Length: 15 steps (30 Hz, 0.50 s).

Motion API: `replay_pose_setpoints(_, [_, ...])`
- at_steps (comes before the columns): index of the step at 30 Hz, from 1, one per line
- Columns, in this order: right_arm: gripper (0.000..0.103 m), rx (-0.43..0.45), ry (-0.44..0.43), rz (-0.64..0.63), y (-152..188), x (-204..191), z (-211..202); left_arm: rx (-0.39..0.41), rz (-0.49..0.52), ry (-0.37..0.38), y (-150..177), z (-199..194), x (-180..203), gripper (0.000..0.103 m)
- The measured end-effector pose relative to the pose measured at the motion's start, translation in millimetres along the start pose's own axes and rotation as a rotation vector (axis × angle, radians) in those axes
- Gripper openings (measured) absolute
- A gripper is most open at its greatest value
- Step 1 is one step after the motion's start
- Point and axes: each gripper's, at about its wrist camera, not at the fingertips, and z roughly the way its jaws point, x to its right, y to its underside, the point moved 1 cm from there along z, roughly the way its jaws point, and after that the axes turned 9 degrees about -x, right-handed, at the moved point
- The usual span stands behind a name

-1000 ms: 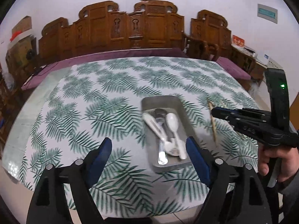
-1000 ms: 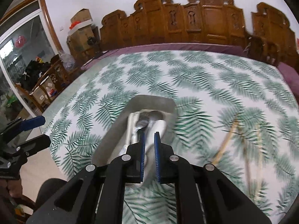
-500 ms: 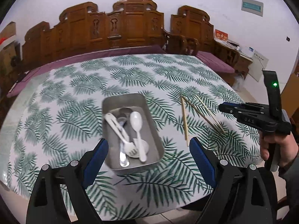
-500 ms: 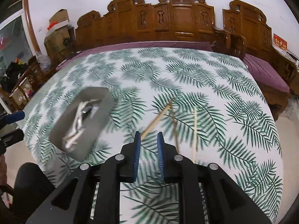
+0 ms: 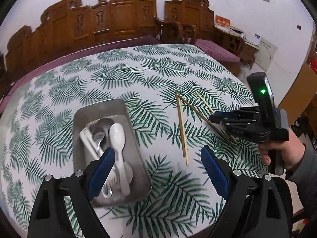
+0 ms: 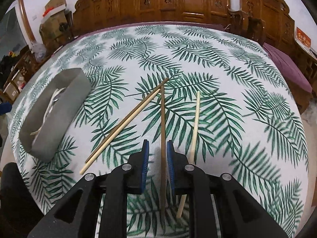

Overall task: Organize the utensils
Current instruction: 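Grasp a wooden chopstick with the right tool, then grasp a second wooden chopstick with the left tool while the right tool holds its chopstick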

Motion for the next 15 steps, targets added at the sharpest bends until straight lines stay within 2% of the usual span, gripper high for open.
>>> replay_pose_setpoints(3, [0.02,-0.015,0.03,-0.024,-6,1,11,-0.017,0.023,0.005,-11,14,4,0.083])
replay_pose_setpoints(8, [0.013,-0.046,0.054,-0.065,-7,1,24,-0.047,0.039,0.016,-22,34,8,0.081])
replay_pose_setpoints(9, [0.011,-0.052,0.063,-0.071,-6,1,26,-0.051,0.038,0.02,-24,38,9,0.079])
replay_pose_setpoints(10, [0.007,-0.046,0.077,-0.08,-6,0,26,-0.06,0.038,0.027,-27,43,9,0.073])
replay_pose_setpoints(11, [0.006,-0.045,0.083,-0.091,-5,-2,25,-0.072,0.04,0.032,-29,50,10,0.072])
replay_pose_setpoints(15, [0.006,-0.049,0.06,-0.082,-4,-2,23,-0.093,0.043,0.039,-36,67,14,0.069])
